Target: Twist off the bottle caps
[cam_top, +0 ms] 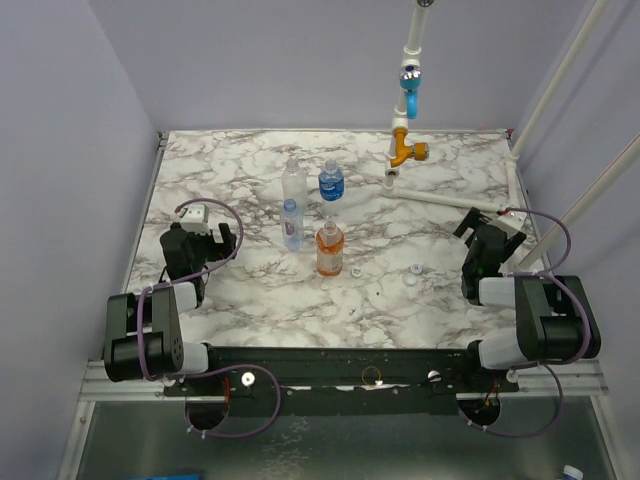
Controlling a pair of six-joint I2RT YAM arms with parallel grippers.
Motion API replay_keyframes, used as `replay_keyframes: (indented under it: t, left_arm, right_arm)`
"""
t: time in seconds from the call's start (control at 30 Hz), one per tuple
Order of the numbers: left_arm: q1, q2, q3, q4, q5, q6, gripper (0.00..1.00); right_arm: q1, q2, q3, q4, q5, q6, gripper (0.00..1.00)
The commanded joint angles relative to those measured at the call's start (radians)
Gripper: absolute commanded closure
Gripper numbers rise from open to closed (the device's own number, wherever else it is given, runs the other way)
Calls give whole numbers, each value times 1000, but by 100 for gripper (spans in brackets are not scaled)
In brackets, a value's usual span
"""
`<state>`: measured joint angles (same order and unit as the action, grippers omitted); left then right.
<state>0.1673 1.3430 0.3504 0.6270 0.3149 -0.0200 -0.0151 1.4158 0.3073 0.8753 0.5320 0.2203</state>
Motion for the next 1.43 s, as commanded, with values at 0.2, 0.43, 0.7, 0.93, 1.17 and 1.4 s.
replay_keyframes:
  t: [0.2, 0.43, 0.7, 0.93, 1.17, 1.4]
  left_arm:
    - [18, 84, -37, 300, 44, -44, 1]
    - [17, 174, -137, 635, 24, -148, 1]
    - [-5, 332, -63, 652, -30, -164, 1]
    - [-68, 310, -34, 565, -118, -112, 1]
    - [-67, 310, -36, 566, -119, -114, 1]
    - [-69, 311, -34, 564, -120, -114, 1]
  right_arm:
    - [-7, 168, 24, 260, -159, -110, 0]
    - [-8, 167, -82, 461, -286, -163, 0]
    - [-38, 233, -67, 477, -350, -145, 0]
    - [-46, 220, -69, 461, -357, -135, 0]
    - [-46, 223, -85, 505, -359, -147, 0]
    - [-46, 222, -86, 505, -358, -146, 0]
